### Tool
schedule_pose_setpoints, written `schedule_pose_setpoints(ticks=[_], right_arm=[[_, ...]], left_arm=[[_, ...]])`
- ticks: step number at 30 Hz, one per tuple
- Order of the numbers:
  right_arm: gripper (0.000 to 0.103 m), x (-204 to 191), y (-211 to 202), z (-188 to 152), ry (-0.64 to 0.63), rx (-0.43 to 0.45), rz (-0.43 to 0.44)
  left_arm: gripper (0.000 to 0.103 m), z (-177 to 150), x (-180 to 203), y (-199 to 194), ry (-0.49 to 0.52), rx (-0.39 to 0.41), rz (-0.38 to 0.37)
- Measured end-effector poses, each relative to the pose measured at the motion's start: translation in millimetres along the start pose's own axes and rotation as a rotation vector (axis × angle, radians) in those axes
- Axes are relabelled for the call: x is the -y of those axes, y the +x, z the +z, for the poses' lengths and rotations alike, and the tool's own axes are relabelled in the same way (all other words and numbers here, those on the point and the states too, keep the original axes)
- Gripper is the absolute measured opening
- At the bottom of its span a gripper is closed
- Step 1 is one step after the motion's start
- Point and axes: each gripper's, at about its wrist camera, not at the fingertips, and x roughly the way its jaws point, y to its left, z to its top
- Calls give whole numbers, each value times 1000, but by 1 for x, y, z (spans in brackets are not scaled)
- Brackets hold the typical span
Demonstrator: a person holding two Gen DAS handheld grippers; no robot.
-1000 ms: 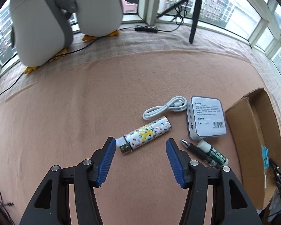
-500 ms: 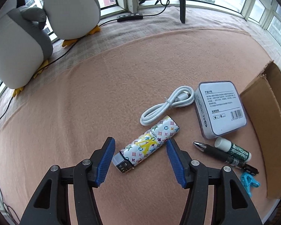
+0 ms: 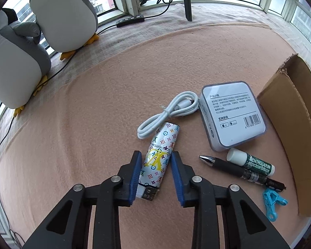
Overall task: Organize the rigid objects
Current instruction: 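Grasp the patterned lighter with the left gripper and lift it, then carry the lighter into the box and open the left gripper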
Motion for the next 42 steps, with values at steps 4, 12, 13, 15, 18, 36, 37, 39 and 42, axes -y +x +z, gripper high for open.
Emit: schedule_pose_setpoints(ticks=[4,12,13,15,18,36,37,39,42], right_arm=[[16,0,0,0,0,2,1],[15,0,-1,0,0,4,1],[15,0,-1,0,-1,3,1],[15,0,-1,0,-2,5,1],[15,0,-1,0,-2,5,1],[16,0,-2,-1,-4,15,0],[16,0,-2,-1,-3,16,0],[16,0,-2,-2,-3,19,0],[15,1,-2,-3,-1,22,2]], left_arm=[[27,-4,5,-3,-19,9,14],[26,-30,16,-16,-64,30,9],[25,-35,17,-18,-72,32,6],[26,-44,19,-23,-80,39,-3],[25,-59,22,-32,-108,50,-32],[26,-73,110,-127,4,191,-145],[26,-71,120,-130,15,195,-154],[26,-67,136,-134,39,200,-168],[26,-60,160,-138,61,205,-178]])
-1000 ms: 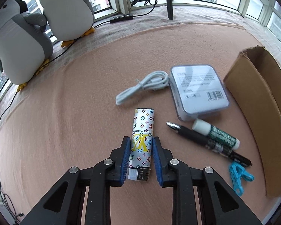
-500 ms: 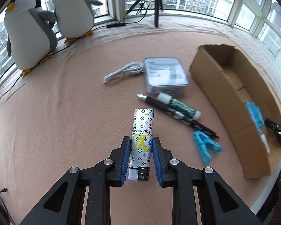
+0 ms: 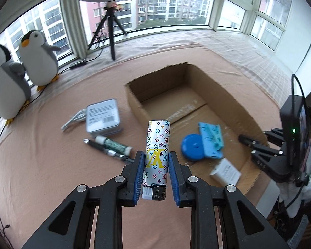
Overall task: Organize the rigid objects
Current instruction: 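Carry the lighter into the box and open the left gripper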
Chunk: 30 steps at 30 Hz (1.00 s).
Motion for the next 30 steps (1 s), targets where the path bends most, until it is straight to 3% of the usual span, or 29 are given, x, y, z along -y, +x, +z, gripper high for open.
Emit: schedule_pose_setpoints(ticks=[11,22,30], right_arm=[[16,1,0,-1,6,14,5],[16,0,0,-1,6,15,5],[16,-1,0,1,6,16,2]], left_arm=[[26,16,65,37,48,-41,-44],[28,14,77,54,45,-90,-79],[28,12,70,43,31,-69,-82]])
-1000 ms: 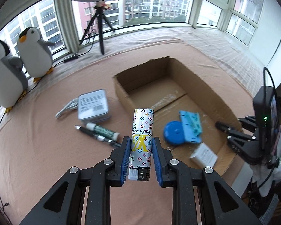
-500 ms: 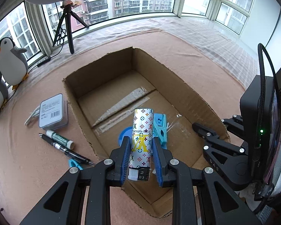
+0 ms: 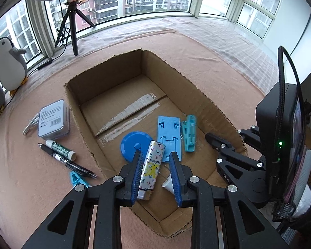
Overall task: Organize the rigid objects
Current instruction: 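Carry the lighter into the box and open the left gripper, then move the left tool to the second teal clothespin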
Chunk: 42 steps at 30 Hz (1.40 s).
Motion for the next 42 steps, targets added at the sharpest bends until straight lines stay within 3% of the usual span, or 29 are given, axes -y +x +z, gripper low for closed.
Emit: schedule_pose_setpoints(ticks=[8,17,27,29,31,32,42], right_arm=[[15,0,0,0,-1,3,0],[15,1,0,-1,-2,8,1],[15,1,-1,-1,-3,8,1],[15,1,0,-1,-3,8,1],[15,1,0,-1,-3,8,1],[15,1,0,-1,-3,9,1],[15,1,0,-1,-4,10,1]], left_arm=[[28,-6,-31,-32,-64,46,-2],[28,-21,-96,-53,-190,54,63],[28,-47,-139,-26,-322,-16,24],[32,-51,-142,-18,-343,-33,8],[48,-52,-144,-11,-359,-47,6],[50,-53,-145,-7,-368,-54,3],[50,-49,-136,20,-378,-98,6]])
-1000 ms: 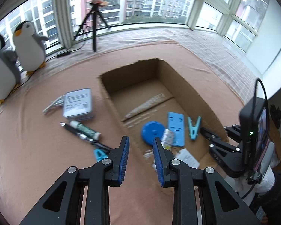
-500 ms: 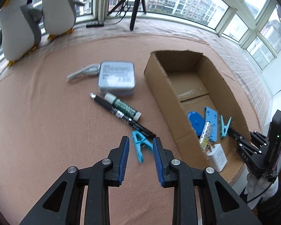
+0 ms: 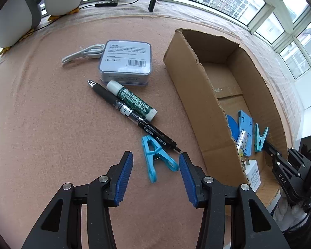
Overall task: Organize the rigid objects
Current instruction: 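Move the left tool to the second teal clothespin, then close the left gripper on the second teal clothespin, then carry the clothespin into the box and open the left gripper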
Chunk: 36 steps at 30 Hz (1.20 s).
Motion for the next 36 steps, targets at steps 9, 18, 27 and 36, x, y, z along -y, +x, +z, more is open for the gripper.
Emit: schedule_pose_setpoints(ticks=[9,18,27,36], right_arm=[[15,0,0,0,0,0,0],[15,0,0,0,-2,-1,-1],[16,0,0,0,-3,1,-3],[15,0,1,0,-3,1,-3]], left_arm=[[50,6,12,12,22,-22,14],[50,9,16,22,50,-37,51],[34,3,10,19,74,-27,59],[33,-13,-3,-7,79,22,47]])
